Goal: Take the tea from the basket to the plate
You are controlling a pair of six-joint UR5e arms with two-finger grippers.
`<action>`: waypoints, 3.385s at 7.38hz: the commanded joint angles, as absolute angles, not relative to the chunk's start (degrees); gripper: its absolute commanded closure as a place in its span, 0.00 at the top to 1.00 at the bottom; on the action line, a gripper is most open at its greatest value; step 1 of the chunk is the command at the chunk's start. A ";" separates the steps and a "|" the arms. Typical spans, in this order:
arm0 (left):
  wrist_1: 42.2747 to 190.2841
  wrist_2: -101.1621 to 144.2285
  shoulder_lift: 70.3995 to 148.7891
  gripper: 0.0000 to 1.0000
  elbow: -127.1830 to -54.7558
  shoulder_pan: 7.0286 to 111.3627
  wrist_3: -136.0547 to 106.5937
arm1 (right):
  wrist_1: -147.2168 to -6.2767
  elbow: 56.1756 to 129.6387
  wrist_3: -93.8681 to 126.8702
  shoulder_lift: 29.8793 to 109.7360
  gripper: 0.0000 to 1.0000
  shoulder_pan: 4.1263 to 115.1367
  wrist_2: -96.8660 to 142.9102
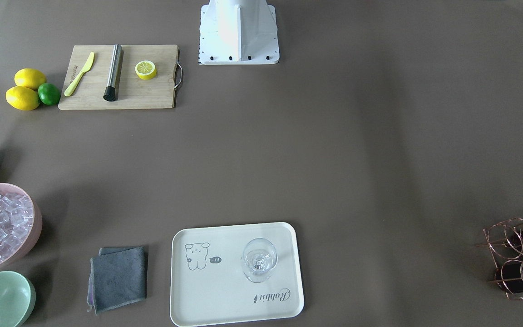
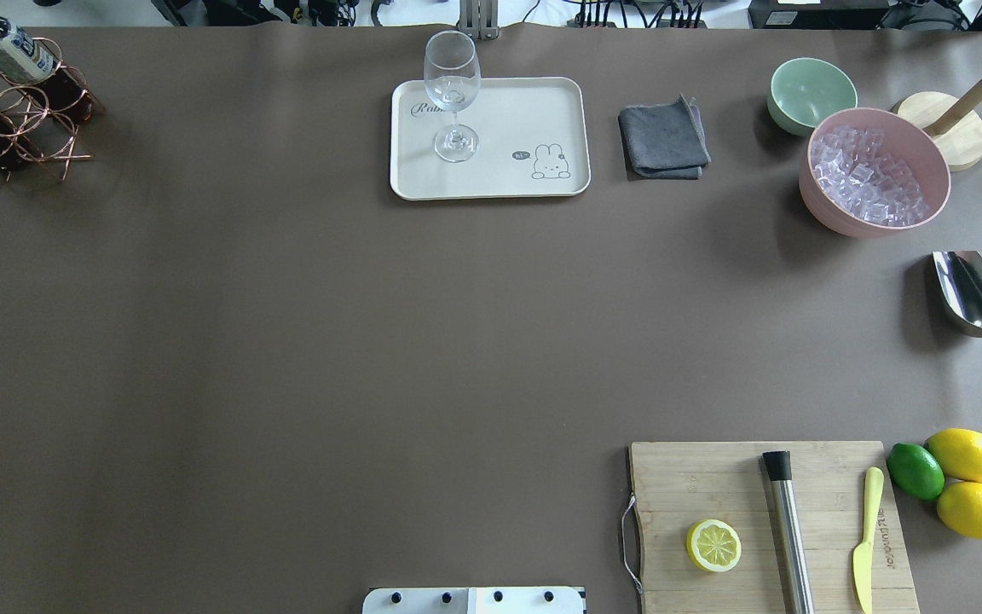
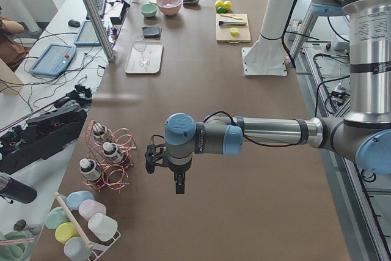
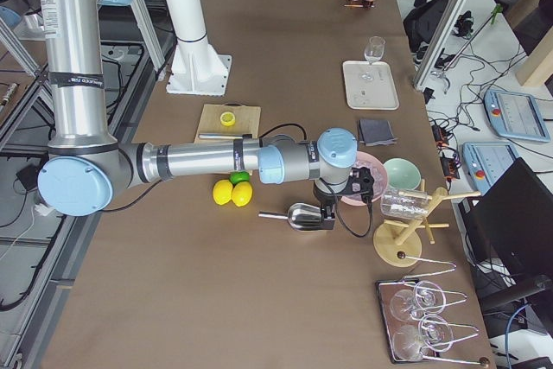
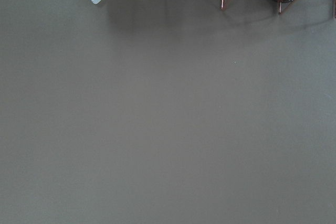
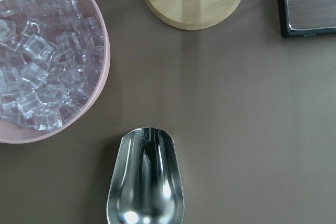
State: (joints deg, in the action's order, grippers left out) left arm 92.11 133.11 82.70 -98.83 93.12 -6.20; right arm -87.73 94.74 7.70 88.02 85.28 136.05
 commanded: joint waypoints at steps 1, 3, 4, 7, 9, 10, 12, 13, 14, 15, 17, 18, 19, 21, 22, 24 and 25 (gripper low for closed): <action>92.11 133.42 82.71 0.98 -98.88 93.16 -6.24 | -83.60 95.00 8.87 86.93 1.00 82.54 136.32; 92.11 133.51 82.71 0.98 -98.88 93.08 -6.24 | -83.50 95.45 11.51 86.49 1.00 81.04 136.32; 92.11 133.42 82.71 0.98 -98.79 93.08 -6.24 | -83.50 95.97 11.51 86.40 1.00 79.99 135.97; 92.11 133.42 82.71 0.98 -98.79 93.08 -6.24 | -83.41 96.24 11.95 84.03 1.00 77.09 136.14; 92.02 133.42 82.71 0.98 -98.96 93.08 -6.59 | -83.41 96.33 12.30 84.02 1.00 76.29 135.88; 92.02 133.42 83.31 0.98 -98.44 93.16 -10.94 | -83.41 96.24 12.30 84.02 1.00 76.29 135.79; 91.93 133.07 89.61 0.98 -93.63 93.16 -20.79 | -83.41 96.24 12.30 84.02 1.00 76.29 135.79; 92.11 133.07 93.74 0.98 -90.65 93.16 -28.75 | -83.41 96.24 12.39 84.02 1.00 76.20 135.79; 92.02 133.07 97.35 0.98 -88.27 93.16 -37.79 | -83.41 96.24 12.39 84.02 1.00 75.94 135.88; 92.37 133.24 97.99 0.98 -88.33 93.25 -48.58 | -83.32 96.33 12.31 84.02 1.00 75.68 136.14; 92.81 131.85 104.56 0.98 -86.05 93.25 -67.86 | -80.88 97.20 12.04 83.94 1.00 74.02 136.32; 94.73 131.75 104.76 0.98 -85.26 93.51 -73.68 | -77.21 96.95 12.39 84.02 1.00 72.00 136.32; 100.40 131.66 105.11 0.98 -83.43 93.60 -83.14 | -75.52 96.86 12.65 83.85 1.00 69.98 136.41; 109.23 129.13 110.88 0.98 -75.18 93.60 -100.13 | -75.15 97.12 13.18 81.57 1.00 67.60 136.49; 108.55 127.55 113.35 0.98 -74.10 93.78 -101.50 | -75.06 96.95 13.27 79.47 1.00 66.28 136.76; 109.16 127.44 115.92 0.98 -71.91 93.43 -106.86 | -62.41 96.59 13.44 76.47 1.00 61.99 137.46; 109.16 127.53 115.93 0.98 -72.16 93.17 -108.70 | -60.05 96.77 13.71 74.81 1.00 61.79 137.81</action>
State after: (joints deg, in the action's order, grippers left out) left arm 109.00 127.60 114.86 -72.87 93.57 -105.25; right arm -67.63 96.76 13.19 77.25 63.57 137.23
